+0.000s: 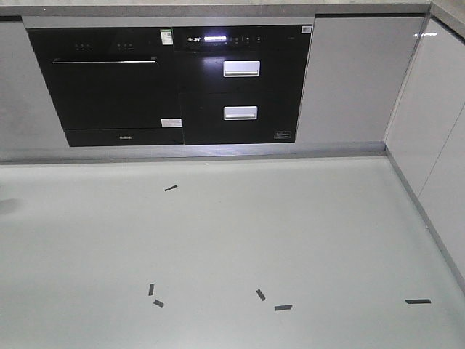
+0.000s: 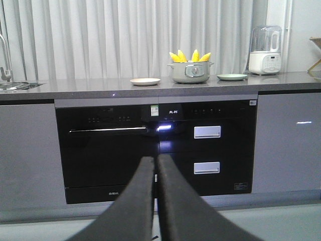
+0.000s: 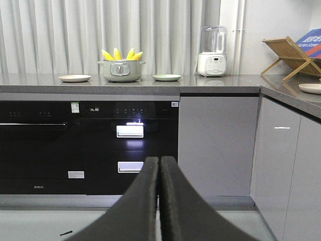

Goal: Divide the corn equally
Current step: 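Drive the base toward the counter with the pot and plates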

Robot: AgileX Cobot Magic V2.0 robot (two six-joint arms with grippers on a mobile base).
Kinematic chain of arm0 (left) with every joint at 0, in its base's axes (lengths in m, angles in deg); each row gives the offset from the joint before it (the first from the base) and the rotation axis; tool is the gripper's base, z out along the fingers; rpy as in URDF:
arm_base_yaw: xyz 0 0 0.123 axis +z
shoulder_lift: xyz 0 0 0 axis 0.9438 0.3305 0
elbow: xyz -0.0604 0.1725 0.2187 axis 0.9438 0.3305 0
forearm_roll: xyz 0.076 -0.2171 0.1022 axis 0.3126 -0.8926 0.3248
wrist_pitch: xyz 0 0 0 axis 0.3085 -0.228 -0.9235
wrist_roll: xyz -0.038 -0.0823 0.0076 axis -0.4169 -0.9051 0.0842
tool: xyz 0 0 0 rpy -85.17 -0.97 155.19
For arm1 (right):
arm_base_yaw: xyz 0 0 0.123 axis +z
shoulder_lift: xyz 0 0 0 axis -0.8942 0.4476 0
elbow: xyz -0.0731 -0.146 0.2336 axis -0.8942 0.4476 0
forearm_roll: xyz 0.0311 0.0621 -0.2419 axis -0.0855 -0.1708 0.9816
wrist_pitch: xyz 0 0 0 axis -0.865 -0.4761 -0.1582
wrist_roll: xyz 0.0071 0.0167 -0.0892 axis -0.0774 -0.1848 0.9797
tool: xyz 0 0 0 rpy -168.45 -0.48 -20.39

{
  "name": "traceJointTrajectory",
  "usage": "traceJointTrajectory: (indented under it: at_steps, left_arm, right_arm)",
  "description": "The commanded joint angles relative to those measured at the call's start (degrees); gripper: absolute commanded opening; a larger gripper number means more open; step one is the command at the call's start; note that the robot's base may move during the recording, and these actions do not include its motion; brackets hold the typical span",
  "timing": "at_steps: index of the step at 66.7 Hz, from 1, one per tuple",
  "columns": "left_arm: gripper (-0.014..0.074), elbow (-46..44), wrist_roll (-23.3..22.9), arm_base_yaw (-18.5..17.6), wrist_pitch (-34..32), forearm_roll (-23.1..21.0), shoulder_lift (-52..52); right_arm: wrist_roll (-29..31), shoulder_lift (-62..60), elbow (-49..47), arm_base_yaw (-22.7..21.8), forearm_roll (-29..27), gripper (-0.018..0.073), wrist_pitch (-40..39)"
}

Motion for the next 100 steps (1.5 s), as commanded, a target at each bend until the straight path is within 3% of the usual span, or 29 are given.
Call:
traceJointTrajectory:
  at_steps: [1,100]
  left_arm:
    - [-0.0006,-1.0,-0.2,0.2,-4.2,-0.5,-1.0]
    - [-0.0006,-1.0,-0.2,0.2,-4.2,-0.5,-1.0]
  right_arm:
    - [0.4,-0.5,0.5,-0.2,0.6,-0.0005,-4.2]
    - [0.4,-0.5,0.5,-0.2,0.6,-0.0005,-4.3]
